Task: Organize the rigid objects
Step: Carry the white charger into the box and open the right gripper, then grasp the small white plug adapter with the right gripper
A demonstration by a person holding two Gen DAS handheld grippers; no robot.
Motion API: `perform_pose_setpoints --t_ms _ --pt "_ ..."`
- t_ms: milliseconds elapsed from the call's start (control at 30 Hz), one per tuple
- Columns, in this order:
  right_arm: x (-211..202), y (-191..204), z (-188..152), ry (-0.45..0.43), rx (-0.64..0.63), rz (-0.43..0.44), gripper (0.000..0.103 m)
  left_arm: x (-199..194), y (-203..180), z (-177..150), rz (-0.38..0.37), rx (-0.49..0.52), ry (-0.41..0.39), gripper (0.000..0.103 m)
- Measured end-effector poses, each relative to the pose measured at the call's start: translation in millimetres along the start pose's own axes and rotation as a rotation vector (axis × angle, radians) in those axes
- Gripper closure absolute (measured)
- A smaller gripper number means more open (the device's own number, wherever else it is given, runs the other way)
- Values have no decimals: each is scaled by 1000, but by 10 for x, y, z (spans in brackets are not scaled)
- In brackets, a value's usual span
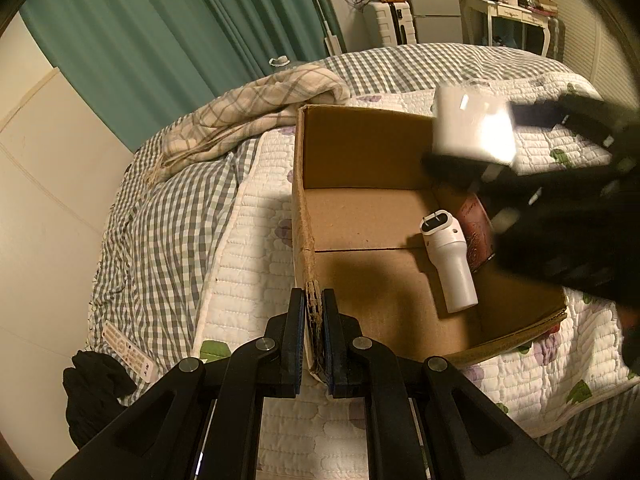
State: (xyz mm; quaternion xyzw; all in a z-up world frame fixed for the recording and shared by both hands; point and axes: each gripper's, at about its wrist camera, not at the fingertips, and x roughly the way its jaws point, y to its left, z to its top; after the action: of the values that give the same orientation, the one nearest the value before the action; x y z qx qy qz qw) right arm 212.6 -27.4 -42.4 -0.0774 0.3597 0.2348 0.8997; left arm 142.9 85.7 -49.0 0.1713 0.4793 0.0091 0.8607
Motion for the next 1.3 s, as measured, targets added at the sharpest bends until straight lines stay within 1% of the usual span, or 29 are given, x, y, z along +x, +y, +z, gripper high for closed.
perform_pose_setpoints --t_ms 133,233,333,433,467,500,533,567,633,700,733,867,967,1133,1233,1300 --pt "292 40 -171 67 -35 -30 33 5 -7 9 3 3 -1 96" --pt "442 29 -282 114 -25 -6 33 9 -8 11 3 2 0 96" --pt "482 5 -342 132 -33 -2 33 10 -9 12 4 3 1 96" --pt "494 -4 -378 150 -32 38 32 16 -8 11 5 2 3 96" --pt "464 -18 -380 142 -28 52 31 18 -4 10 5 1 4 96" --pt "412 -30 -370 119 -25 57 25 20 -2 15 3 1 6 96" --pt "334 -51 -349 86 -23 50 12 24 -6 17 -9 -1 11 96" --pt "219 -84 -306 49 -19 29 8 21 -13 20 5 1 10 96" --pt "19 -166 -235 -1 -15 4 7 17 -21 25 8 4 10 96" --pt "-190 -281 -156 -33 -9 -20 7 11 -15 26 0 -2 13 96" --pt "-335 -370 -120 -56 -5 -47 7 10 -11 25 -1 -6 14 96" --pt "-748 -675 -42 -104 10 -155 7 5 -26 23 4 -1 16 96" --pt "-1012 -908 -40 -131 38 -199 7 2 -34 28 9 -1 18 96" --pt "-1282 -1267 -133 -150 82 -304 7 -2 -40 39 13 -1 21 96" --pt "-1315 -1491 -269 -129 117 -335 7 -2 -45 37 14 -2 21 96" --pt "-1250 -1604 -413 -98 140 -347 7 -3 -38 40 15 -3 22 96"
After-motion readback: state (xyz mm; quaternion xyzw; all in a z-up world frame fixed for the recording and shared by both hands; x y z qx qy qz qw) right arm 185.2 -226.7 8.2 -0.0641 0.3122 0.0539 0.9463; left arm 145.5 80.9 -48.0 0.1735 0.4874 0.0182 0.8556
